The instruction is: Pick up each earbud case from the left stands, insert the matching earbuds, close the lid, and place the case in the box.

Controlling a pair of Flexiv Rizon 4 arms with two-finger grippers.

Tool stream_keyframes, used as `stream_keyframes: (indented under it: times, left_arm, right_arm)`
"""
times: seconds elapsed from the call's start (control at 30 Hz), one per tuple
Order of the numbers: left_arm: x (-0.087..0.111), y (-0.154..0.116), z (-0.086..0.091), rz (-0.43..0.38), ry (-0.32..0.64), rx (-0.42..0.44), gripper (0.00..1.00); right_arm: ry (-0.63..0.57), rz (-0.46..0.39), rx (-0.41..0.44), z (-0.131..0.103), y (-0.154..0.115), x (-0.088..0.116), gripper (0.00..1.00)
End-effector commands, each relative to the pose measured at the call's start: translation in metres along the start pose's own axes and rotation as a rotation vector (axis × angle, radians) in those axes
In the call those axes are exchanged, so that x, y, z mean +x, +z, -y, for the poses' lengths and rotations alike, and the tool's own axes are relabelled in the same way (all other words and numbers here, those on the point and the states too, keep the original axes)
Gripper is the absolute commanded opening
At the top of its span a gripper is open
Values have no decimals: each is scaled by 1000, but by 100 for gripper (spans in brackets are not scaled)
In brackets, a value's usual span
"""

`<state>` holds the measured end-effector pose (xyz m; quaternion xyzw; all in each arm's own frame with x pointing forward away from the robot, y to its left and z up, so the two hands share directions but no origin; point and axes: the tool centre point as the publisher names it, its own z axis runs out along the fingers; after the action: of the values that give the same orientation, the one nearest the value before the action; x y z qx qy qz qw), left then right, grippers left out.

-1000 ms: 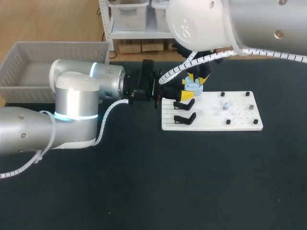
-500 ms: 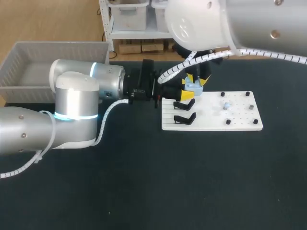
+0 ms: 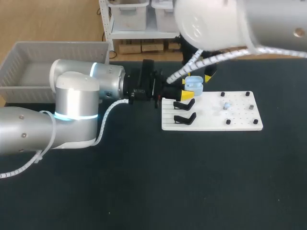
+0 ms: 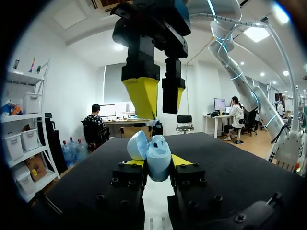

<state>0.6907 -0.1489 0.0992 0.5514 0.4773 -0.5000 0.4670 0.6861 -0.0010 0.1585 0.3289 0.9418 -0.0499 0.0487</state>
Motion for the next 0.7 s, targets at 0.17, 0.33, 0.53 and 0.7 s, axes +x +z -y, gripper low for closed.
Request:
stream_keyframes:
  times: [0.17, 0.33, 0.53, 0.7]
  left_arm:
    - [0, 0, 1, 1, 2, -4, 0]
    - [0, 0, 1, 1, 2, -4, 0]
    - [0, 0, 1, 1, 2, -4, 0]
    - [0, 0, 1, 1, 2, -4, 0]
  right_arm:
    - [-43, 107, -305, 65, 6, -2, 50]
    - [-70, 87, -332, 78, 18, -13, 47]
    - [-130, 110, -352, 84, 31, -21, 45]
    - [-196, 147, -372, 78, 44, -28, 57]
